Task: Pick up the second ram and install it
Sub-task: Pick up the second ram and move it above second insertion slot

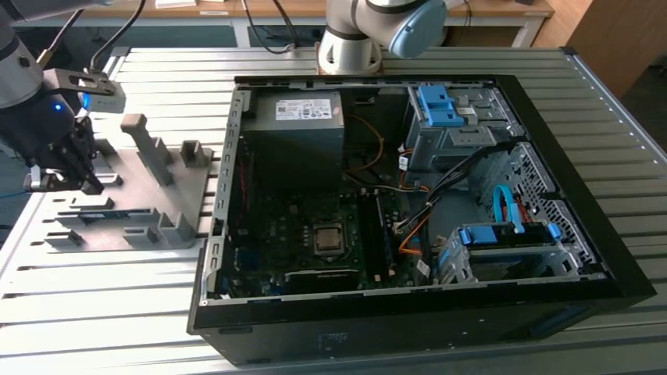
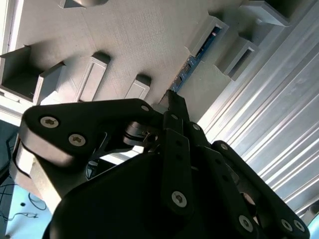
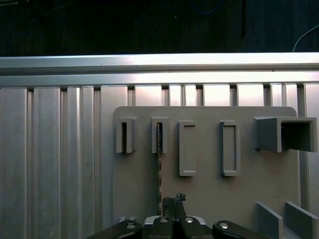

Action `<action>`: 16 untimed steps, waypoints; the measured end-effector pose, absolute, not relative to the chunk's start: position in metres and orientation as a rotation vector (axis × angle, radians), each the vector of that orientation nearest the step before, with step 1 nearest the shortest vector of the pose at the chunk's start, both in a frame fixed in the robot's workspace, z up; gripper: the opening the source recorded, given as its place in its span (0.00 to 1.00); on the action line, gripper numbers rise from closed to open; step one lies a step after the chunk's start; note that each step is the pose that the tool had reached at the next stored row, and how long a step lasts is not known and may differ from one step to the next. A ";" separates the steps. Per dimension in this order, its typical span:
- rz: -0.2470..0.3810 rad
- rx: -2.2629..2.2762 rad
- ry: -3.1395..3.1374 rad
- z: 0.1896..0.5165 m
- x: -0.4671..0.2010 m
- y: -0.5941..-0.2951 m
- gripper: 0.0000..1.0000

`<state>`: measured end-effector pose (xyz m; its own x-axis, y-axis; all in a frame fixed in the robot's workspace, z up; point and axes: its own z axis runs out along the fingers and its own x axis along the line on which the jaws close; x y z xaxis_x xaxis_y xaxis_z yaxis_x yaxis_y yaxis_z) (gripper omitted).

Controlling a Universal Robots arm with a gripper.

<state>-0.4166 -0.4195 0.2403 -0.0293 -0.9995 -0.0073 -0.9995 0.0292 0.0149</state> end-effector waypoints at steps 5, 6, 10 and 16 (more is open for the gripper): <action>-0.025 2.185 -2.250 0.240 -0.417 -0.420 0.29; -0.025 2.185 -2.250 0.240 -0.417 -0.420 0.29; -0.025 2.185 -2.250 0.240 -0.417 -0.419 0.41; -0.025 2.185 -2.250 0.240 -0.417 -0.419 0.41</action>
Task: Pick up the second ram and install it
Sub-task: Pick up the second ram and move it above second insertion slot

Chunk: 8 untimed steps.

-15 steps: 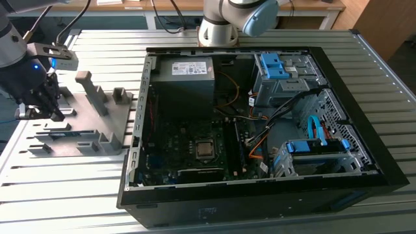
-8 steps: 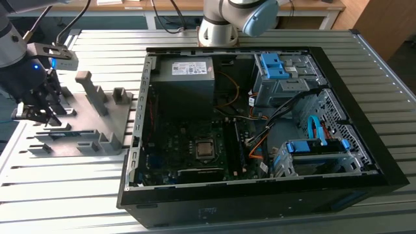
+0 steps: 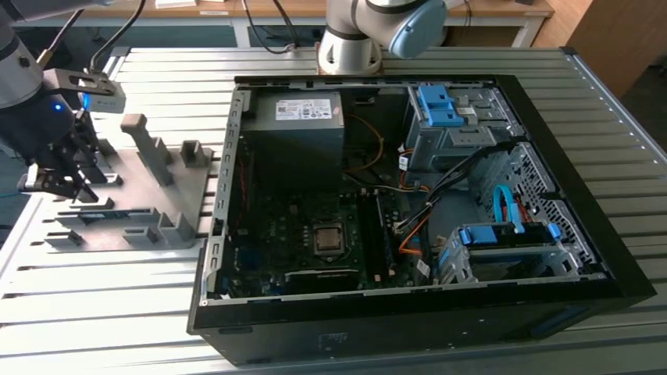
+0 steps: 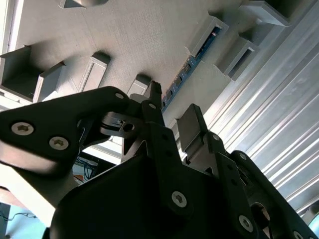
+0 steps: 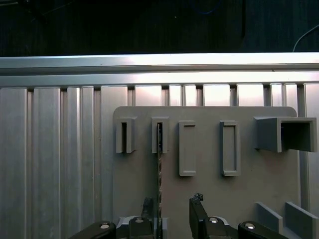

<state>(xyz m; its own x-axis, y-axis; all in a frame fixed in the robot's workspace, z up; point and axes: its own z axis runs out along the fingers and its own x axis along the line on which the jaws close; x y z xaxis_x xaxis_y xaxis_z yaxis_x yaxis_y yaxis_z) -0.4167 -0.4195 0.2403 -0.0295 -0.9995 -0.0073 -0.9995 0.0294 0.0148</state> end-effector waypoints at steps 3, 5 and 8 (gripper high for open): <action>-0.025 2.185 -2.250 0.240 -0.417 -0.420 0.41; -0.025 2.185 -2.250 0.239 -0.417 -0.420 0.41; -0.025 2.185 -2.250 0.238 -0.418 -0.420 0.41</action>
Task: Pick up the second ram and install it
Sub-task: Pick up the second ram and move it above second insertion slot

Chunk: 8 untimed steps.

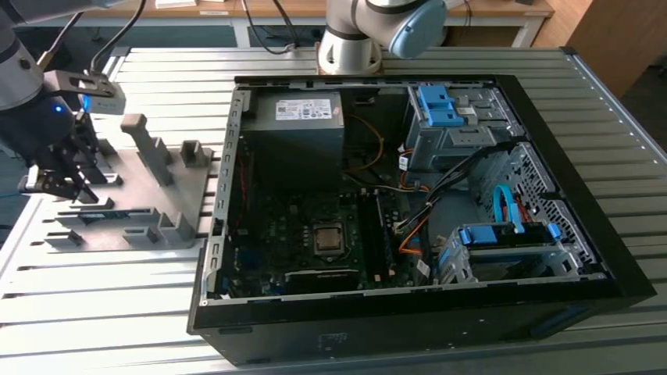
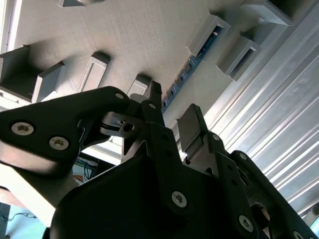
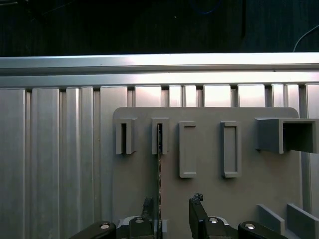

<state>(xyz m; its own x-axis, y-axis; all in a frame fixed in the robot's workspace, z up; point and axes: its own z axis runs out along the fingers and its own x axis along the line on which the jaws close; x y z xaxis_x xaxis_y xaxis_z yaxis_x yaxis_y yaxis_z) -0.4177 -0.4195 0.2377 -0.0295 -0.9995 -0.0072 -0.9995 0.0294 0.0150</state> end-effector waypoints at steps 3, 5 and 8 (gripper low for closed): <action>-0.025 2.185 -2.250 0.237 -0.418 -0.420 0.41; -0.025 2.185 -2.250 0.236 -0.418 -0.419 0.41; -0.025 2.185 -2.250 0.235 -0.418 -0.420 0.41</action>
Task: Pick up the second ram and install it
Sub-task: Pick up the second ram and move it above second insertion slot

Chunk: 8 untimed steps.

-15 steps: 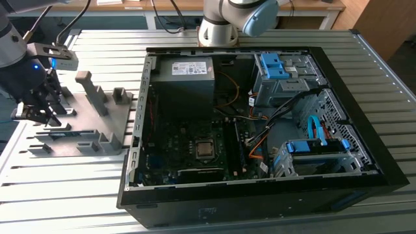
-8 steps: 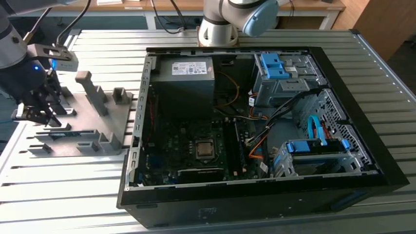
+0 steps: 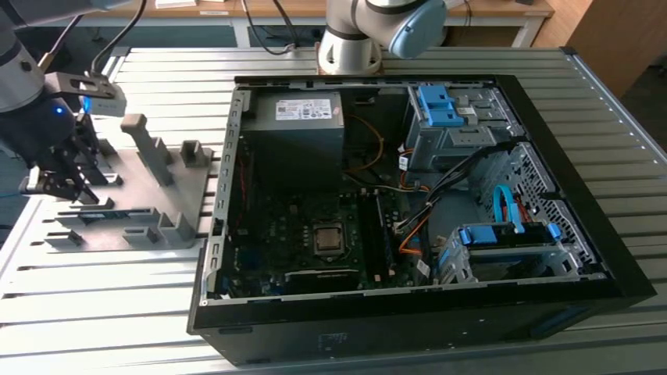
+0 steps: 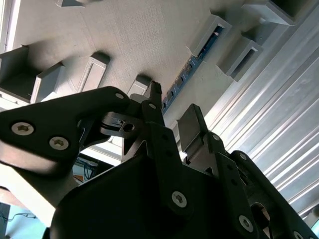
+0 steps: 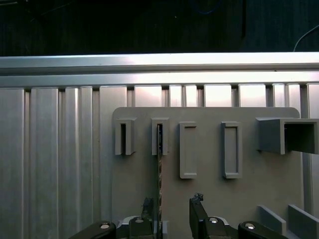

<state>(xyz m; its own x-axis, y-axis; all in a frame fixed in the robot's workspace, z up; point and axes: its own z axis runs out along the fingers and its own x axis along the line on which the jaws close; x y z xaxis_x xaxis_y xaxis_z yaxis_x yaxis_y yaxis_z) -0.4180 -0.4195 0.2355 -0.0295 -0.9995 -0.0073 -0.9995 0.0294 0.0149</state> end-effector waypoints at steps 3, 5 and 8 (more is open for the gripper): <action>-0.025 2.185 -2.250 0.234 -0.418 -0.420 0.41; -0.025 2.185 -2.250 0.234 -0.418 -0.420 0.41; -0.025 2.185 -2.250 0.233 -0.418 -0.420 0.41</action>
<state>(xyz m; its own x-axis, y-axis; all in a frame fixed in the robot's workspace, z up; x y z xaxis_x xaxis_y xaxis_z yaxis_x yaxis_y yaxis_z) -0.4183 -0.4195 0.2330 -0.0295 -0.9995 -0.0073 -0.9995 0.0294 0.0149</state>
